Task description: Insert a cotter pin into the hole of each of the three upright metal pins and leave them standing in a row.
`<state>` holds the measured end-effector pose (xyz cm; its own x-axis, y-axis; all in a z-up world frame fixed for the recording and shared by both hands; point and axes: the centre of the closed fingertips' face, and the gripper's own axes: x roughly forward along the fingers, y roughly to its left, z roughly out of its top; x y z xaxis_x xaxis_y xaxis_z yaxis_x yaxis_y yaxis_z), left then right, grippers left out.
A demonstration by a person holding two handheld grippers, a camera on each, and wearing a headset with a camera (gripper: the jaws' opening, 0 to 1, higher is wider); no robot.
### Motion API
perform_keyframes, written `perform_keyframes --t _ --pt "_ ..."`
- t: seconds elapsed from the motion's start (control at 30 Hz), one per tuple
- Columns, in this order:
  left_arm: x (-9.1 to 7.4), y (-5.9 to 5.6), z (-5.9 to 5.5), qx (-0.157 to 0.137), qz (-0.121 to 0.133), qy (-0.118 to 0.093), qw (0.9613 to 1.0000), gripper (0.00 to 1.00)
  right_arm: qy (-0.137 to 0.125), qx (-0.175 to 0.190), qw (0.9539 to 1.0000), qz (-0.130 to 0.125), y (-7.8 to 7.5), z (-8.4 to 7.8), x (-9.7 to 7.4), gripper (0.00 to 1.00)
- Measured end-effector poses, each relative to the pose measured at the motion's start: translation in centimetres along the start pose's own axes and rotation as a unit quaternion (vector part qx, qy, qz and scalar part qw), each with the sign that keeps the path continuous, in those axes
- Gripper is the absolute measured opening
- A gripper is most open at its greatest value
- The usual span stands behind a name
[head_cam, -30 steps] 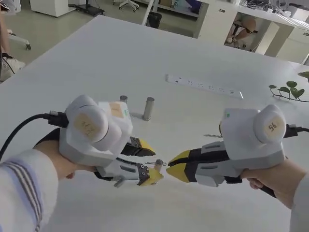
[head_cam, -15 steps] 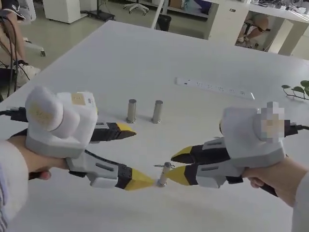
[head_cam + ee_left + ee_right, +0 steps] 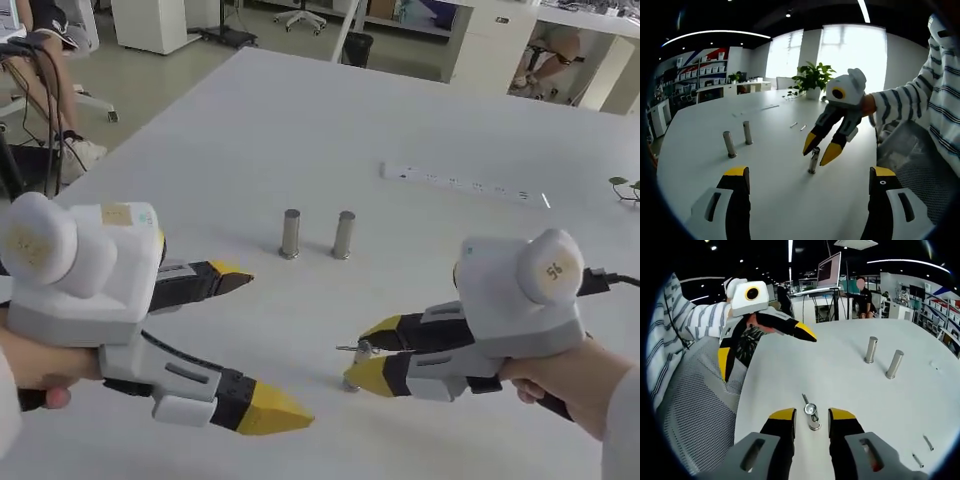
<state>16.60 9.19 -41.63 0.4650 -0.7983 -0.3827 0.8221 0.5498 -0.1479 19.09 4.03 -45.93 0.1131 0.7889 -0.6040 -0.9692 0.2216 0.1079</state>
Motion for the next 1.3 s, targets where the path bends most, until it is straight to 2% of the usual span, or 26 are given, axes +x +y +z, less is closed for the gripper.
perform_keyframes --t 0.13,0.23,0.37,0.47,0.6,0.8,0.87,1.3 --pt "-0.1 -0.2 -0.8 -0.002 0.009 0.016 0.9998 0.99 0.002 0.003 1.0 -0.002 0.0 -0.5 0.3 0.22" --pt "-0.1 -0.4 -0.4 -0.015 0.01 0.0 0.9998 0.99 0.006 0.002 1.0 -0.004 0.1 -1.1 0.6 0.23" --pt "-0.2 -0.4 -0.3 -0.013 0.017 -0.001 0.9998 0.99 0.006 0.004 1.0 -0.006 0.1 -1.4 1.0 0.2" --pt "-0.3 -0.4 -0.2 -0.013 0.018 -0.003 0.9998 0.99 -0.003 0.005 0.9998 -0.018 -0.3 -1.2 1.2 0.18" --pt "-0.4 -0.2 -0.1 -0.013 0.023 -0.003 0.9997 0.99 -0.007 0.005 0.9999 -0.015 -0.2 -1.2 1.2 0.09" --pt "-0.7 0.1 0.1 -0.013 0.029 -0.009 0.9995 0.99 0.0 -0.02 0.9996 -0.021 -0.2 -1.0 1.3 0.05" --pt "-0.9 0.3 0.1 -0.014 0.033 -0.011 0.9993 0.99 0.001 -0.023 0.9991 -0.035 -0.7 -0.9 1.3 0.04" --pt "-1.4 1.0 -0.6 -0.021 0.047 -0.008 0.9986 0.99 -0.024 -0.009 0.9965 -0.08 -3.1 2.6 3.4 0.04"
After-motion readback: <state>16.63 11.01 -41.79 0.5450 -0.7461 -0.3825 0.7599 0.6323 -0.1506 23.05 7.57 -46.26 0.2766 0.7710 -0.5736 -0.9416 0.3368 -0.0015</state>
